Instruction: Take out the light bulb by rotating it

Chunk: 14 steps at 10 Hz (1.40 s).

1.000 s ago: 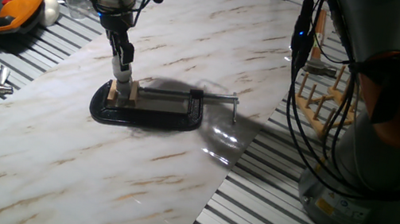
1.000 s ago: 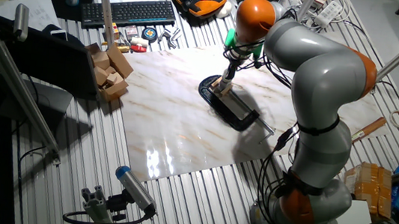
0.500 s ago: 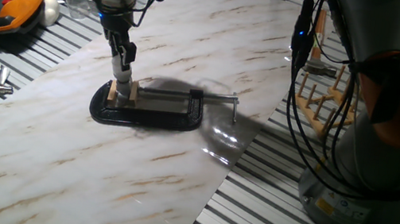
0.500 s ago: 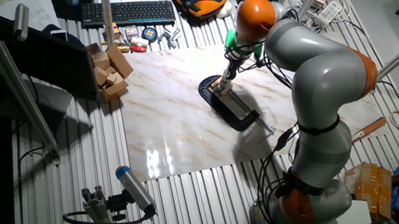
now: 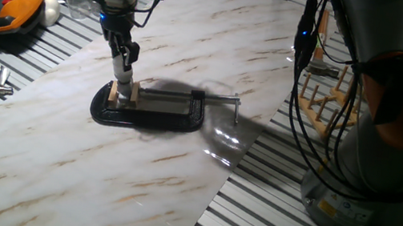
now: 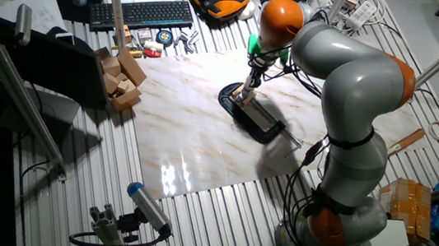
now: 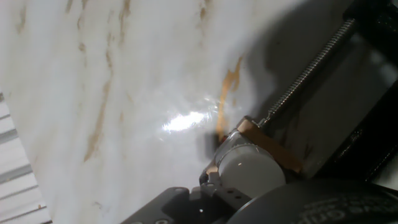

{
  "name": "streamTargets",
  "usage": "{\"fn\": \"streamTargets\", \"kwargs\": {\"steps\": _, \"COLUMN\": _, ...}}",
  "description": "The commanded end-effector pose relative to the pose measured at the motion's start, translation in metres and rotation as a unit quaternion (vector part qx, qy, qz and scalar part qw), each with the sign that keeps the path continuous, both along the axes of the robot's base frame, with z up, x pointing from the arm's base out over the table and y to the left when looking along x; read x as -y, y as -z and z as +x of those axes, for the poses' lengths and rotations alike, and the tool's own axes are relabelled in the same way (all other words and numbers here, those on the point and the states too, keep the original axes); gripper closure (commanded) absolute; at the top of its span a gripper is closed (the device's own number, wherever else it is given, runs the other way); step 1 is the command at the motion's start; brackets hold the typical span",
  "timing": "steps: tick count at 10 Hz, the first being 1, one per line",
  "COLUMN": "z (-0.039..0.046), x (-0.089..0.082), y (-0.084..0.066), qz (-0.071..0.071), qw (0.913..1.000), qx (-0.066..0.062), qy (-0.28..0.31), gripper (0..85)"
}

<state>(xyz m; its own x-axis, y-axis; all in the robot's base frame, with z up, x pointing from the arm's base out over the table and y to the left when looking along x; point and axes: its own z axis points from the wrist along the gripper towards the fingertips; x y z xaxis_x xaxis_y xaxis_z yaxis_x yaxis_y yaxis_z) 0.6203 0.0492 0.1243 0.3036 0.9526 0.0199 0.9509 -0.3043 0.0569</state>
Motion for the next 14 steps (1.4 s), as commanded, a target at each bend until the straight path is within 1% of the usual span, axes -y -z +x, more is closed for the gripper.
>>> {"fn": "streamTargets", "kwargs": {"steps": 1, "z": 0.0000, "x": 0.0000, "y": -0.0001, "qz": -0.001, "qw": 0.9999, "qx": 0.000, "qy": -0.011, "gripper": 85.0}}
{"fn": "streamTargets", "kwargs": {"steps": 6, "z": 0.0001, "x": 0.0000, "y": 0.0001, "qz": 0.002, "qw": 0.9979, "qx": -0.003, "qy": -0.065, "gripper": 85.0}}
{"fn": "streamTargets", "kwargs": {"steps": 8, "z": 0.0000, "x": -0.0001, "y": 0.0001, "qz": 0.002, "qw": 0.9957, "qx": -0.006, "qy": -0.092, "gripper": 85.0}}
{"fn": "streamTargets", "kwargs": {"steps": 11, "z": 0.0000, "x": -0.0002, "y": 0.0002, "qz": 0.001, "qw": 0.9901, "qx": -0.006, "qy": -0.140, "gripper": 85.0}}
{"fn": "streamTargets", "kwargs": {"steps": 12, "z": 0.0000, "x": -0.0003, "y": 0.0002, "qz": 0.000, "qw": 0.9867, "qx": -0.004, "qy": -0.162, "gripper": 85.0}}
{"fn": "streamTargets", "kwargs": {"steps": 13, "z": -0.0002, "x": -0.0003, "y": -0.0001, "qz": -0.004, "qw": 0.9833, "qx": -0.001, "qy": -0.182, "gripper": 85.0}}
{"fn": "streamTargets", "kwargs": {"steps": 14, "z": -0.0002, "x": -0.0003, "y": -0.0003, "qz": -0.005, "qw": 0.9795, "qx": -0.001, "qy": -0.201, "gripper": 85.0}}
